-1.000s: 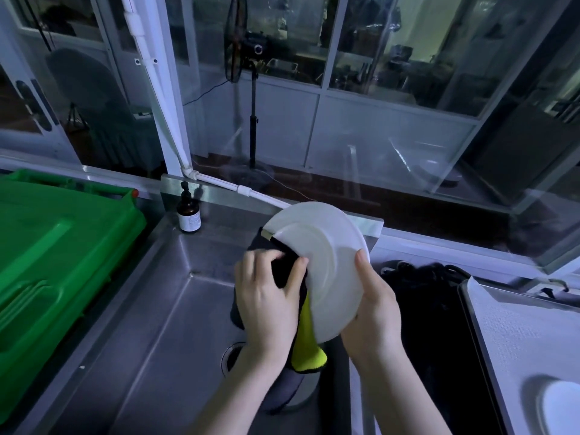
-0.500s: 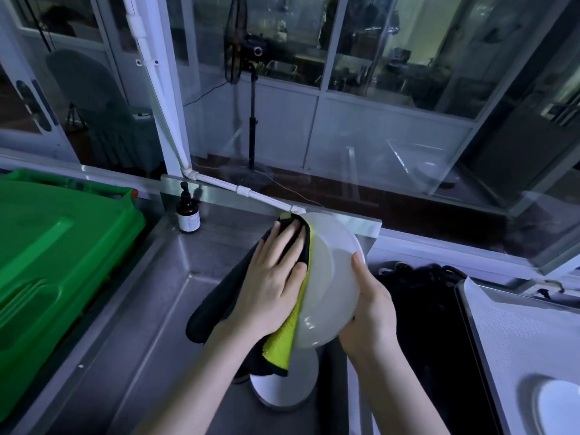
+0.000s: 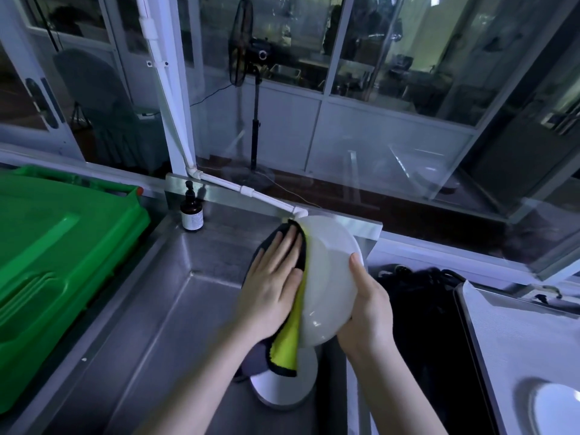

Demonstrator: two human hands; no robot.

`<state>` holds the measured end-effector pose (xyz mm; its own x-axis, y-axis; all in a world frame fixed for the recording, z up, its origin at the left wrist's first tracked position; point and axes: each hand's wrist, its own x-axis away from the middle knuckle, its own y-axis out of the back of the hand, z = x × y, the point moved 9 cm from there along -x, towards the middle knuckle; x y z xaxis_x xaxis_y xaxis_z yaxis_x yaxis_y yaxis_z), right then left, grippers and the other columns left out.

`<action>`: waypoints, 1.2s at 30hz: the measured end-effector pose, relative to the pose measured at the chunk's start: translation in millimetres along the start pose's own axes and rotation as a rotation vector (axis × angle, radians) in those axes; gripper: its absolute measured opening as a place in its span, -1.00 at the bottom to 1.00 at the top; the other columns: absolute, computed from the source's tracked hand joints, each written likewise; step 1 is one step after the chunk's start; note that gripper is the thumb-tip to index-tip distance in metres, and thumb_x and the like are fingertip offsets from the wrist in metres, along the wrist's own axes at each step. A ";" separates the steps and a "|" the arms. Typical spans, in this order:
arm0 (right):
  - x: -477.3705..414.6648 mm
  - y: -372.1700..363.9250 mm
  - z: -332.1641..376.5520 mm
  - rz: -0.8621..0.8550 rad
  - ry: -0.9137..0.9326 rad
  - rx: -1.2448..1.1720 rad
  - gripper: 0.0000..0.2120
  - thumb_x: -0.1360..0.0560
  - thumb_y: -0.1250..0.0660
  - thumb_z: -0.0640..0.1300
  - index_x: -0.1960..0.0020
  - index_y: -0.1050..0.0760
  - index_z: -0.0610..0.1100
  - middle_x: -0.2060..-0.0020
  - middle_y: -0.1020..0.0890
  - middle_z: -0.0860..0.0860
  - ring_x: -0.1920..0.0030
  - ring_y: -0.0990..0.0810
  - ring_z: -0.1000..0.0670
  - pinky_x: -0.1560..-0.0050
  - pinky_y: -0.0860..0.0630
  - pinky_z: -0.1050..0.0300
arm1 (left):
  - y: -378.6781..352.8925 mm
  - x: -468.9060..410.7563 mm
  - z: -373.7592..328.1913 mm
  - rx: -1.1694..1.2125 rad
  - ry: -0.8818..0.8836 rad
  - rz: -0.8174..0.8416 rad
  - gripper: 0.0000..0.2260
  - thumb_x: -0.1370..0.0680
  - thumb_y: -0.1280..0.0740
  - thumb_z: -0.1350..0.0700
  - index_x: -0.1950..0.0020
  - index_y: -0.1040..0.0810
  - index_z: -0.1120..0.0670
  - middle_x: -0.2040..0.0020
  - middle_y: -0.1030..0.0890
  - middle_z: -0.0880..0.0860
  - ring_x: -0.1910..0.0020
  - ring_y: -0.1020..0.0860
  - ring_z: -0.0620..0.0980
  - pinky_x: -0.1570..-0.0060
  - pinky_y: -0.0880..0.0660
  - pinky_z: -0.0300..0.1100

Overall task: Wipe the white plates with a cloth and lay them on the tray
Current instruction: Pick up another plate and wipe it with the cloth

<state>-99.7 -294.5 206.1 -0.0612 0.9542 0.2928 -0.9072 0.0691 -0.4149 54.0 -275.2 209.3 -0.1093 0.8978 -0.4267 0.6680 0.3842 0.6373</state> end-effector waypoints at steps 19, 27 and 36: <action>5.0 -20.9 -43.1 0.018 -0.016 0.186 -0.67 -0.52 -0.40 0.07 0.23 -0.69 -0.17 0.21 -0.69 -0.19 0.19 -0.64 -0.14 0.11 -0.55 0.00 | 14.9 1.3 55.7 0.158 0.083 -0.025 -0.53 -0.63 -0.06 -0.01 -0.56 -0.18 -0.01 -0.55 -0.18 -0.13 -0.57 -0.15 -0.06 -0.52 -0.13 0.04; -11.6 -28.3 -43.3 -0.031 -0.026 0.009 -0.70 -0.51 -0.37 0.09 -0.05 -0.68 -0.11 -0.05 -0.72 -0.15 -0.02 -0.71 -0.18 -0.16 -0.57 -0.22 | 22.1 52.5 92.9 0.432 0.257 -0.183 -0.52 -0.62 -0.04 -0.05 -0.56 -0.11 -0.14 -0.58 -0.17 -0.15 -0.57 -0.11 -0.16 -0.54 -0.09 -0.07; -21.4 -25.1 -70.6 -0.166 -0.065 -0.062 -0.70 -0.58 -0.32 0.08 -0.09 -0.63 -0.14 -0.01 -0.73 -0.11 0.07 -0.74 -0.09 0.08 -0.64 -0.02 | 18.8 76.9 69.0 0.253 0.134 -0.307 -0.58 -0.71 0.01 -0.02 -0.45 -0.42 0.12 -0.52 -0.29 -0.20 -0.55 -0.21 -0.02 -0.19 -0.52 0.20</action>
<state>-46.2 -296.1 149.4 0.0587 0.9077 0.4155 -0.8796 0.2439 -0.4084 108.9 -213.8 144.2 -0.4150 0.7764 -0.4742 0.7475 0.5881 0.3087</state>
